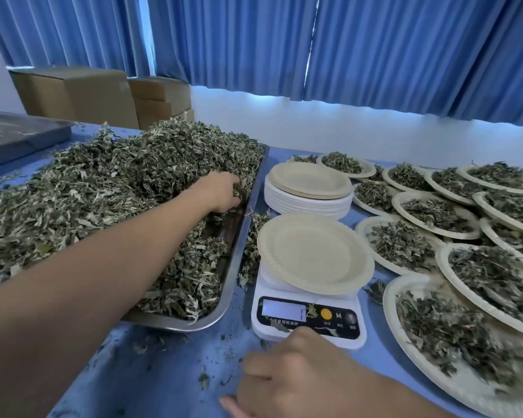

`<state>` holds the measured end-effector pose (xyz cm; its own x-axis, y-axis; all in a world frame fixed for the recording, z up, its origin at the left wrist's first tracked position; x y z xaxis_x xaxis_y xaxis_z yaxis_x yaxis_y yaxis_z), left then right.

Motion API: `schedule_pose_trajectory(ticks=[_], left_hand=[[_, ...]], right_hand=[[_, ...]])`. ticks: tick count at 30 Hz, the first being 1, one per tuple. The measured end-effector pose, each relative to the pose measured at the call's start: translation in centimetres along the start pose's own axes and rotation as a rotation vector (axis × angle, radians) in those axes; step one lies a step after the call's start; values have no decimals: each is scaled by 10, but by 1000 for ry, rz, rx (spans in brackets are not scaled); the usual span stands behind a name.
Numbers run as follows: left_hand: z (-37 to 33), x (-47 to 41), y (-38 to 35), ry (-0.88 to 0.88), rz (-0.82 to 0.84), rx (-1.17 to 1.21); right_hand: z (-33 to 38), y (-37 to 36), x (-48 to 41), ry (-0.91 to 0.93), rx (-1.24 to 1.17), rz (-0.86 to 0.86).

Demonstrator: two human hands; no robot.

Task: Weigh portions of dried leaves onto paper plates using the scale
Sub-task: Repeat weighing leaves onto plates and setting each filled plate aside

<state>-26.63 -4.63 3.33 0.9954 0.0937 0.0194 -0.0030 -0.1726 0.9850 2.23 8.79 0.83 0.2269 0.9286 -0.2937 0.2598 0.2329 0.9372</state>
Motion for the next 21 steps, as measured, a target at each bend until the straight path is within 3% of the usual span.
schedule_pose_trajectory(ticks=[4, 13, 21], left_hand=[[-6, 15, 8, 22, -77, 33], [-2, 60, 72, -17, 7, 43], [-5, 77, 76, -82, 144, -77]], right_hand=[[2, -1, 1, -41, -17, -10], [3, 3, -1, -73, -8, -78], [4, 7, -4, -100, -36, -37]])
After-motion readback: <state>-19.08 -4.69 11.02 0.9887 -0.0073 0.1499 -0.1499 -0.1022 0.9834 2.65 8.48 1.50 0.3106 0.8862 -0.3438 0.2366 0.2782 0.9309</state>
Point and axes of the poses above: each hand's wrist, its own x-axis away from the middle knuckle, its own y-axis out of the back of the hand, z = x × y, the point moved 4 cm from there along -x, towards the middle knuckle, and after that the axes turned 14 degrees about y, right-handed, at the moved point
